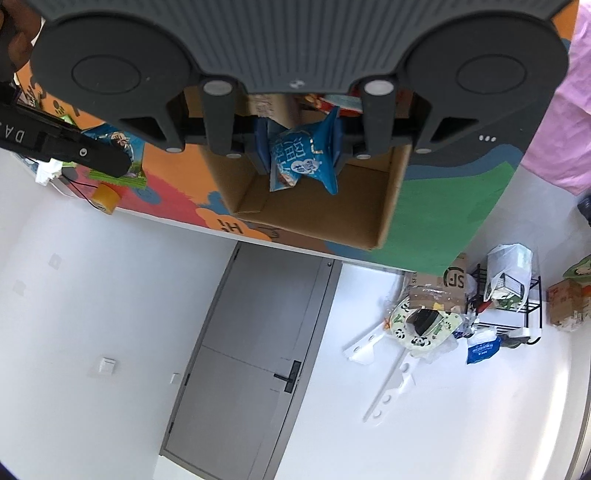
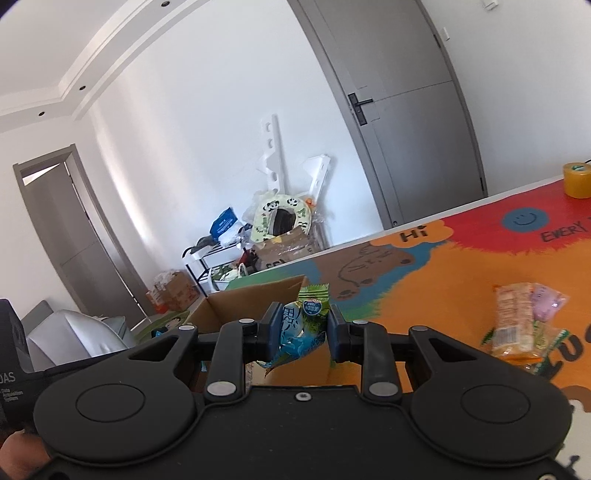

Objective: Organize snacks
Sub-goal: 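Open both grippers to release the blue packets into the box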

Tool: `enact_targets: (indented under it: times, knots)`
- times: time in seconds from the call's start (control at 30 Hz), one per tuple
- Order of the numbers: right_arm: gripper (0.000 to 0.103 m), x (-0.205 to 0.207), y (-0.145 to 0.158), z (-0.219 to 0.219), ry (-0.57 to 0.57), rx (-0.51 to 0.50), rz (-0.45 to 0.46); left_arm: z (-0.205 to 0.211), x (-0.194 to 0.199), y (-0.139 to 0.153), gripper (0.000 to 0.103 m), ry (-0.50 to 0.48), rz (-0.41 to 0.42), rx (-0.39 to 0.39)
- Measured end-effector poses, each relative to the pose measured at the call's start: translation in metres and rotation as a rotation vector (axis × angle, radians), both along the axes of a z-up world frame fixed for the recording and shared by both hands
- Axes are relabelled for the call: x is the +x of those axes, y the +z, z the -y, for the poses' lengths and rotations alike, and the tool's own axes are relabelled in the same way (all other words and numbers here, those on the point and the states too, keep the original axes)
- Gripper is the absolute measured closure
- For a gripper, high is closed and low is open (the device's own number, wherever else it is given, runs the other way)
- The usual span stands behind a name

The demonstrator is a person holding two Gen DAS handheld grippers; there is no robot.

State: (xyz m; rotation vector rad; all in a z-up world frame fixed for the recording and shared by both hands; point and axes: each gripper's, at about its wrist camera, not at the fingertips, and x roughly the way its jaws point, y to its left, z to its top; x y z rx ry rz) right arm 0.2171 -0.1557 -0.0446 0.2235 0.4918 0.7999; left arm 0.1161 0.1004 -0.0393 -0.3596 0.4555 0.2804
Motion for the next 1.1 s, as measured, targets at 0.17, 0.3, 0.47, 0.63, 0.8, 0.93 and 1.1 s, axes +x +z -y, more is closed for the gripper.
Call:
enact_targets:
  times: [0.17, 0.3, 0.47, 0.63, 0.8, 0.93, 1.1]
  knots:
    - [0.077, 0.003, 0.003, -0.015, 0.019, -0.006, 0.004, -0.01, 0.006, -0.003, 0.07, -0.002, 0.0, -0.01]
    - [0.077, 0.004, 0.006, -0.026, 0.028, -0.014, 0.007, -0.018, 0.011, -0.008, 0.069, -0.008, -0.014, -0.034]
    - [0.077, 0.006, 0.009, -0.038, 0.043, -0.016, 0.006, -0.024, 0.004, -0.003, 0.064, 0.013, -0.004, -0.039]
    - [0.077, 0.009, 0.009, -0.054, 0.073, -0.016, -0.013, -0.032, -0.01, 0.006, 0.059, 0.035, 0.022, -0.052]
    - [0.077, 0.007, 0.012, -0.071, 0.106, 0.015, -0.018, -0.043, -0.017, 0.009, 0.054, 0.061, 0.026, -0.063]
    - [0.077, 0.005, 0.013, -0.085, 0.124, 0.003, -0.022, -0.052, -0.022, 0.01, 0.046, 0.093, 0.031, -0.065]
    - [0.077, 0.007, 0.021, -0.1, 0.128, -0.017, -0.003, -0.063, -0.023, 0.007, 0.044, 0.13, 0.014, -0.073]
